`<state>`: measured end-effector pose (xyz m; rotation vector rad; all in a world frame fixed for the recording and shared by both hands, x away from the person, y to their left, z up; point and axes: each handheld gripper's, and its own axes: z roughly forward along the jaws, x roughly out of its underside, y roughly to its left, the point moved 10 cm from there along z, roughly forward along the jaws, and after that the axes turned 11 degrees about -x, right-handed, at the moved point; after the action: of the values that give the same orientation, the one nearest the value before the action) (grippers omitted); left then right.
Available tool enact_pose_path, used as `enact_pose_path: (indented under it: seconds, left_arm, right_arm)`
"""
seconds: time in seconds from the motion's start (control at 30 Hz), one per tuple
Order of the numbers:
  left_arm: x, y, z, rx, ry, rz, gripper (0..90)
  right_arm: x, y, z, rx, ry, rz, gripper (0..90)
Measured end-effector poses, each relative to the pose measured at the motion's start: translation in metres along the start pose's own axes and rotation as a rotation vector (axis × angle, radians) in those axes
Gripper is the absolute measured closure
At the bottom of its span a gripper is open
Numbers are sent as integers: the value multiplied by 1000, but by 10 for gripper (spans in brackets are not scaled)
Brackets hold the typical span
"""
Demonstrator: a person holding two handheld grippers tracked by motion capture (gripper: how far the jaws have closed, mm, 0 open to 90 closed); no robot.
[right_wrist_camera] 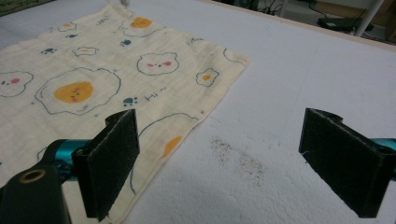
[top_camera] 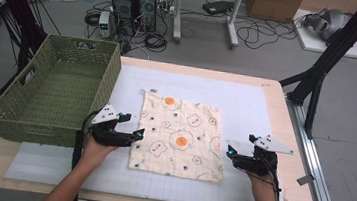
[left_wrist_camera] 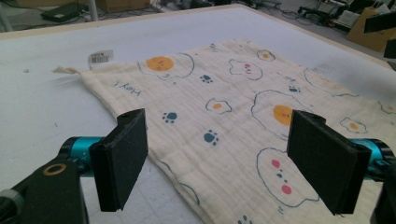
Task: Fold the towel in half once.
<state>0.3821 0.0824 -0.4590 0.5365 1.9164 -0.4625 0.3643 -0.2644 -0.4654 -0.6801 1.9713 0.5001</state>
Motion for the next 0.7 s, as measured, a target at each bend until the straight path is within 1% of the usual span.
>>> enact_pose_path:
  seconds: [0.1,0.2,0.37,0.43,0.47,0.5,0.6,0.63,0.67,0.7]
  left_arm:
    - [1,1,1,-4,11,-5,211]
    - [1,2,0,-14,11,-5,212]
    - [1,4,2,-22,15,-23,220]
    - [1,4,5,-4,24,-45,220]
    - [0,3,7,0,29,-49,220]
    - [-1,2,8,-6,29,-43,220]
    - [-4,-1,13,-8,37,-34,220]
    - [-5,0,16,-11,48,-26,219]
    - [-8,1,18,-16,51,-24,219]
    - [-11,2,20,-21,51,-32,219]
  right_arm:
    - [2,1,0,-3,10,5,115]
    - [2,0,0,-5,9,5,115]
    - [6,-2,1,-7,26,5,115]
    - [7,-3,0,-9,26,16,115]
    - [8,-3,-1,-17,26,29,115]
    - [9,-5,-2,-15,25,24,115]
    - [9,-9,-6,-13,19,41,115]
    - [9,-10,-7,-12,15,46,115]
    - [9,-11,-8,-11,11,45,115]
    - [8,-12,-8,-10,6,48,115]
